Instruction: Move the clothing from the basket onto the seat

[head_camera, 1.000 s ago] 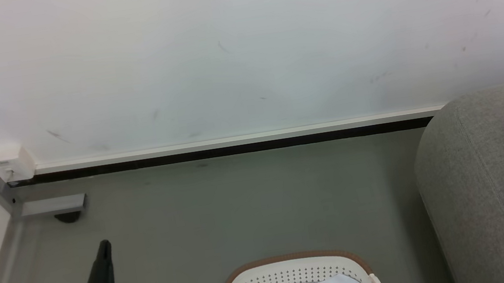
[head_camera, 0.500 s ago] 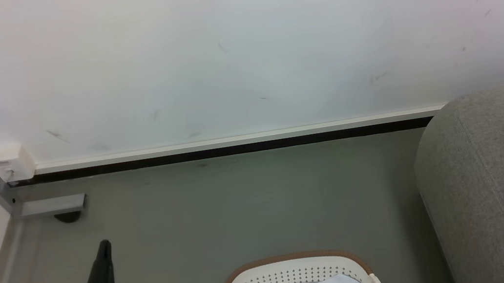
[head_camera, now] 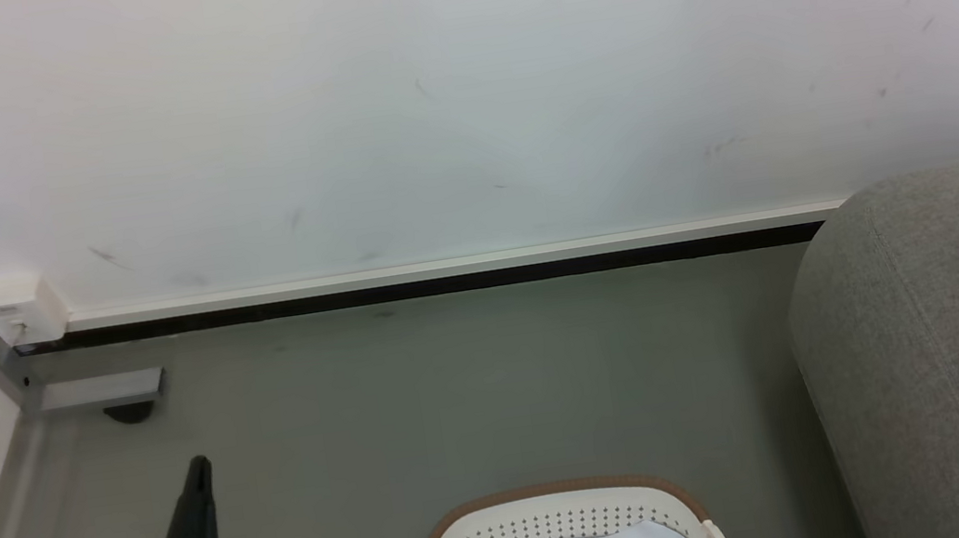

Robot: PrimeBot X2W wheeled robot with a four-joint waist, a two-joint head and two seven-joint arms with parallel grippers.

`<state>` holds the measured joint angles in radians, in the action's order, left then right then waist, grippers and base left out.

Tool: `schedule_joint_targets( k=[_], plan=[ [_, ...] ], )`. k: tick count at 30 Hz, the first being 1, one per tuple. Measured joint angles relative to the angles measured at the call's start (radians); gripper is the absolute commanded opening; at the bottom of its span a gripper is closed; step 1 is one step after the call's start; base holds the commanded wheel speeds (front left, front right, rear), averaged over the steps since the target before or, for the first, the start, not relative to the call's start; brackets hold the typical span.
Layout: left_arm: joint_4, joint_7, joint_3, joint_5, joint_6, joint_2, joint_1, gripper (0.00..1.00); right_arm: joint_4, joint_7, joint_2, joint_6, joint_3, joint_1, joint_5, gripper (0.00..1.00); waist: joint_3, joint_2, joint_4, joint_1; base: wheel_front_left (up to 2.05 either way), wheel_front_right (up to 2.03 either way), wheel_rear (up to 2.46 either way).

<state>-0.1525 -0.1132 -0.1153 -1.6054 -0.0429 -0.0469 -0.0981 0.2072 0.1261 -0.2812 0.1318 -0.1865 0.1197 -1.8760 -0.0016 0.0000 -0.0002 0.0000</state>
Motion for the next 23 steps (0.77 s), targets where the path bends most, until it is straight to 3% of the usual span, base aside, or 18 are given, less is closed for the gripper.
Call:
schedule_joint_targets(
  k=[23],
  plan=[
    [0.001, 0.000, 0.000, 0.000, 0.000, 0.000, 0.000, 0.00, -0.013, 0.031, -0.028, 0.000, -0.034, 0.001, -0.028, 0.00, 0.000, 0.0000, 0.000, 0.0000, 0.00, 0.00, 0.00]
  ],
)
